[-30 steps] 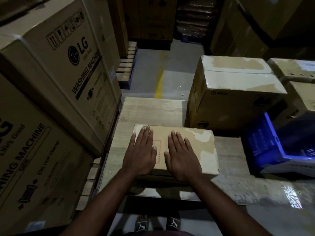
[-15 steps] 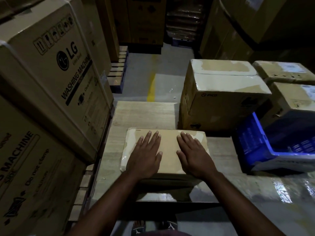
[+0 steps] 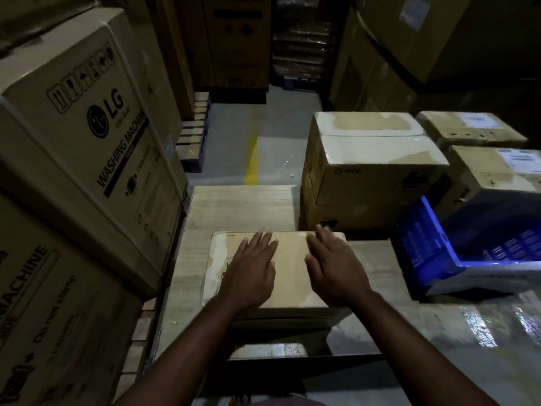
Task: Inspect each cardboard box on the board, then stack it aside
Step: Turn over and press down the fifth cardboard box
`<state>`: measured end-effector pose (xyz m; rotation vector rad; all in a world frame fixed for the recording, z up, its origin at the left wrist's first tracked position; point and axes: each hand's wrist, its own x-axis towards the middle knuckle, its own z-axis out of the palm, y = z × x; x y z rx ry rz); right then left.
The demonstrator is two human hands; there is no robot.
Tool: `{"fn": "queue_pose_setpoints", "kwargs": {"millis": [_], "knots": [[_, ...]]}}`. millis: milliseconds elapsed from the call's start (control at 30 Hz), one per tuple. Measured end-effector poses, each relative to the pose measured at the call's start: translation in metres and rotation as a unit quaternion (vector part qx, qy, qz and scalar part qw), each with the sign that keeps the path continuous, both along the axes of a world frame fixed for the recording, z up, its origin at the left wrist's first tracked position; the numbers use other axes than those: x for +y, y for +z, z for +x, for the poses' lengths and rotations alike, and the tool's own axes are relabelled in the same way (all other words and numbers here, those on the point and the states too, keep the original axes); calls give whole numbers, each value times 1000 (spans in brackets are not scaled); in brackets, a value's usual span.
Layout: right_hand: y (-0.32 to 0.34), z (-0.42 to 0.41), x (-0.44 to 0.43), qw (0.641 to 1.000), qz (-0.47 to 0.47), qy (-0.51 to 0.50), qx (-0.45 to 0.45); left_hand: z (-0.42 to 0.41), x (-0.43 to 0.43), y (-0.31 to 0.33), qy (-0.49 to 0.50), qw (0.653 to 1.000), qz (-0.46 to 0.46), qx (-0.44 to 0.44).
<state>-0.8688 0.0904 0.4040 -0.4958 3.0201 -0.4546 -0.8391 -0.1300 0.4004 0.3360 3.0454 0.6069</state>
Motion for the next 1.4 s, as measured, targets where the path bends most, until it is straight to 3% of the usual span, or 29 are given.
{"fn": "queue_pose_setpoints", "kwargs": {"millis": [200,367,467,600,667,733,800,967,1100,1200,1400], "knots": [[-15,-11,12,998,36,-53,-29,-15,-4,-7,-14,998,-59,-5],[-18,-8,12,998,12,-61,-22,-13,-5,-12,15,999,37,24],[-16,-5,11,990,-54,-125,-26,-12,-8,-12,102,989,92,53],[-17,2,14,948,-175,-255,-77,-2,-23,-3,290,951,87,61],[-17,3,17,930,-220,-279,-96,0,-43,-11,378,917,125,-22],[-15,4,20,924,-250,-272,-97,-4,-64,-21,422,866,225,-145],[-9,7,19,915,-286,-266,-101,-4,-78,-33,405,843,293,-198],[-2,6,19,881,-376,-271,-98,-4,-89,-45,386,812,405,-165],[2,2,20,847,-438,-287,-96,4,-84,-5,400,816,397,-132],[-6,8,20,856,-424,-287,-71,17,-75,7,381,835,377,-123],[-40,43,22,870,-400,-268,-104,61,-72,-29,379,831,389,-122]]}}
